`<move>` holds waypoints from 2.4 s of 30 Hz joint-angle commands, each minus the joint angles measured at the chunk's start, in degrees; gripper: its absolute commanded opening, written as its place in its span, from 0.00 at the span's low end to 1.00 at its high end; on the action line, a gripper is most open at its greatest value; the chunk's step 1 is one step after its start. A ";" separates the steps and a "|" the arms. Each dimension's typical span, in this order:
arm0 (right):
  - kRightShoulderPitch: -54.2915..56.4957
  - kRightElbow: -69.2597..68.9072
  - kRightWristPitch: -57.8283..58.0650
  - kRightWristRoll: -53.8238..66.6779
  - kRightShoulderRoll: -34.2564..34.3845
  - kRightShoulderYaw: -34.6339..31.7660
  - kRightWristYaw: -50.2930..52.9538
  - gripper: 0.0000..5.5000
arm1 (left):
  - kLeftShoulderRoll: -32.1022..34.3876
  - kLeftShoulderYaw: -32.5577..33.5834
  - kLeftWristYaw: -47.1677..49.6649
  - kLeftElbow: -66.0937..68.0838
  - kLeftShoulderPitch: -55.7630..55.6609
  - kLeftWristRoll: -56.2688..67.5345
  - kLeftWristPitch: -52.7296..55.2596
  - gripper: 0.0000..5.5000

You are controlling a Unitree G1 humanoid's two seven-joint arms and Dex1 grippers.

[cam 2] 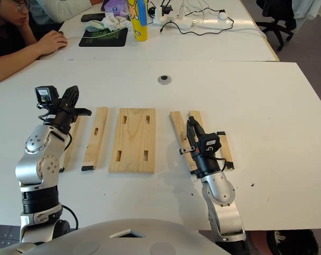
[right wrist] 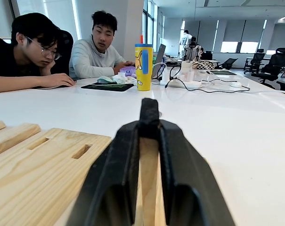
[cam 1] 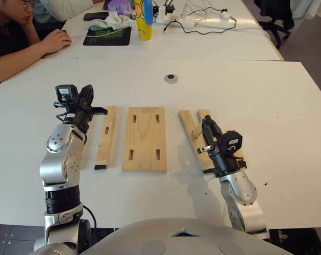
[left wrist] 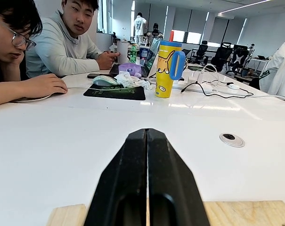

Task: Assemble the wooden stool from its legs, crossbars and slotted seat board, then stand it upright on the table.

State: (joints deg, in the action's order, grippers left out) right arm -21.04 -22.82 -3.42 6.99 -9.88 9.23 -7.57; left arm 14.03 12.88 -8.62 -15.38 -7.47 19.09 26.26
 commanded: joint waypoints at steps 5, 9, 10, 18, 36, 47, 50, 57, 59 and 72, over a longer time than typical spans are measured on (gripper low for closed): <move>3.88 2.22 12.85 -0.73 -0.57 -0.44 0.29 0.08 | -0.52 -0.21 0.49 1.63 -1.54 -0.75 -1.39 0.00; 6.46 1.74 13.66 0.36 -0.99 -1.68 -0.87 0.08 | -1.33 -0.14 1.29 2.16 -1.84 -0.78 -2.59 0.00; 7.36 1.50 14.00 0.70 -0.99 -2.17 -1.01 0.13 | -1.52 -0.05 1.54 2.34 -1.93 -0.79 -2.86 0.00; 18.35 -4.69 23.04 4.84 0.49 -4.88 -1.08 0.32 | -3.06 -0.35 2.69 2.63 -1.67 -1.22 -4.63 0.00; 42.40 2.41 31.49 7.43 -2.56 -24.27 7.01 0.32 | -5.48 -0.69 5.34 -0.35 2.87 -1.87 -5.16 0.00; 32.14 7.11 39.28 11.40 -17.16 -21.39 -12.80 0.32 | -7.27 -1.41 7.60 -3.90 7.54 -3.09 -5.47 0.00; 28.63 2.60 48.98 19.20 -23.61 -21.72 -22.48 0.32 | -8.07 -0.94 8.74 -4.83 8.84 -3.47 -5.97 0.00; 24.19 -7.45 66.90 29.46 -29.34 -19.33 -26.91 0.32 | -9.75 -1.72 10.68 -6.69 11.70 -5.46 -7.18 0.00; 23.15 -9.78 70.04 30.45 -29.11 -17.82 -25.83 0.32 | -10.14 -1.78 11.00 -6.97 12.28 -5.74 -7.41 0.00; 19.34 -9.71 70.15 24.12 -24.34 -8.08 -16.17 0.51 | -9.28 -2.69 9.81 -5.41 11.09 -6.88 -7.36 0.00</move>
State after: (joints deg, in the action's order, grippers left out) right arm -0.32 -33.09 68.13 32.93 -34.44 -0.68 -24.95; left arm 3.89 10.27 1.92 -21.59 4.51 12.52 18.58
